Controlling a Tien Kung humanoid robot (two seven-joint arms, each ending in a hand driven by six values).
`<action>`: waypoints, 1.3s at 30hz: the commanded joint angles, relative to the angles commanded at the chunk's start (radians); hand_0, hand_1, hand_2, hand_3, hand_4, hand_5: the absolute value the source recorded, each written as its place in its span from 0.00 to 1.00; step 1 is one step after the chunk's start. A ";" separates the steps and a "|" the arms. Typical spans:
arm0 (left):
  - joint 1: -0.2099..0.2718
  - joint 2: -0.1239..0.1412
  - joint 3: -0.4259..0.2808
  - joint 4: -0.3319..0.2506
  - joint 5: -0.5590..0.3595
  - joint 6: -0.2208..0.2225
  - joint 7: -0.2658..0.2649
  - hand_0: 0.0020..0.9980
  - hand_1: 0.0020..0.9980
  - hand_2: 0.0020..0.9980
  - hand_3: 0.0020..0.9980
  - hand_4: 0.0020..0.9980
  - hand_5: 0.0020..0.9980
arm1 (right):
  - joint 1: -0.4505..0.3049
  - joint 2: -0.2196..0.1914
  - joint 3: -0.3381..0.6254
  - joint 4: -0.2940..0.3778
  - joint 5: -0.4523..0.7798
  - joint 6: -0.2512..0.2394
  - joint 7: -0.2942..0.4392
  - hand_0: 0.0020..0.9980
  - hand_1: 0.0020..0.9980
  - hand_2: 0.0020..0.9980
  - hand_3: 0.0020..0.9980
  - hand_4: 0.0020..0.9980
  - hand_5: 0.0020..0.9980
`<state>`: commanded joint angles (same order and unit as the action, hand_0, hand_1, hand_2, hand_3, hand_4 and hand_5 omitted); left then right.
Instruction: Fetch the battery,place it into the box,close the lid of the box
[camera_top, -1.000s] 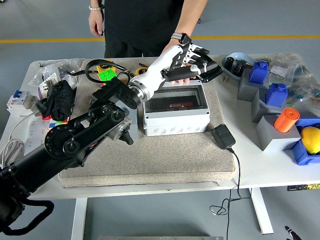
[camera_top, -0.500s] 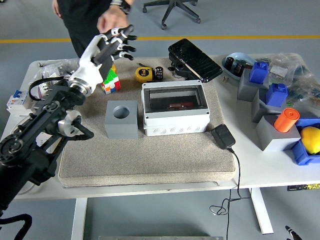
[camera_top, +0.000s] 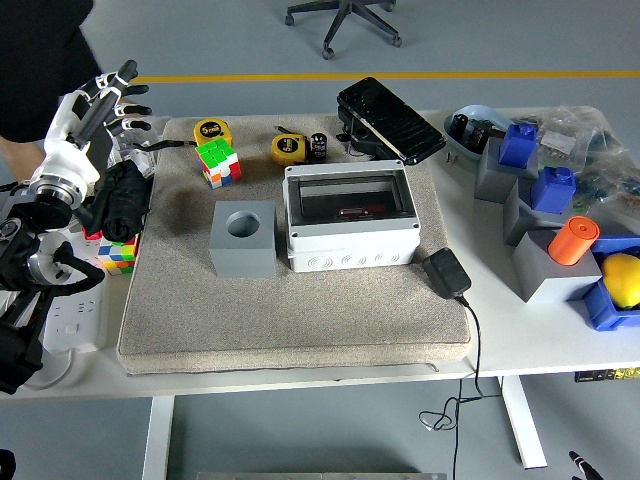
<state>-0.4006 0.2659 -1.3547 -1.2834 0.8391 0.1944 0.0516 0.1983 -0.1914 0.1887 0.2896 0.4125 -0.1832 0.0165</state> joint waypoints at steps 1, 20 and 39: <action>0.003 0.003 -0.006 -0.001 0.001 0.000 0.000 0.27 0.41 0.50 0.54 0.99 0.44 | 0.000 0.000 0.000 0.000 0.000 0.000 0.000 0.70 0.68 0.67 0.58 0.96 0.50; 0.042 0.011 -0.163 -0.009 0.032 -0.007 0.022 0.28 0.42 0.50 0.54 0.98 0.43 | -0.002 0.002 0.008 -0.001 -0.003 0.010 -0.003 0.70 0.68 0.67 0.58 0.96 0.51; 0.043 0.015 -0.183 -0.019 0.039 -0.010 0.029 0.28 0.42 0.51 0.54 0.98 0.43 | 0.001 0.002 0.013 -0.001 -0.005 0.009 -0.004 0.70 0.68 0.67 0.58 0.96 0.51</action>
<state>-0.3574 0.2811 -1.5373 -1.3024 0.8776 0.1843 0.0809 0.1991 -0.1899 0.2017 0.2889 0.4077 -0.1739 0.0121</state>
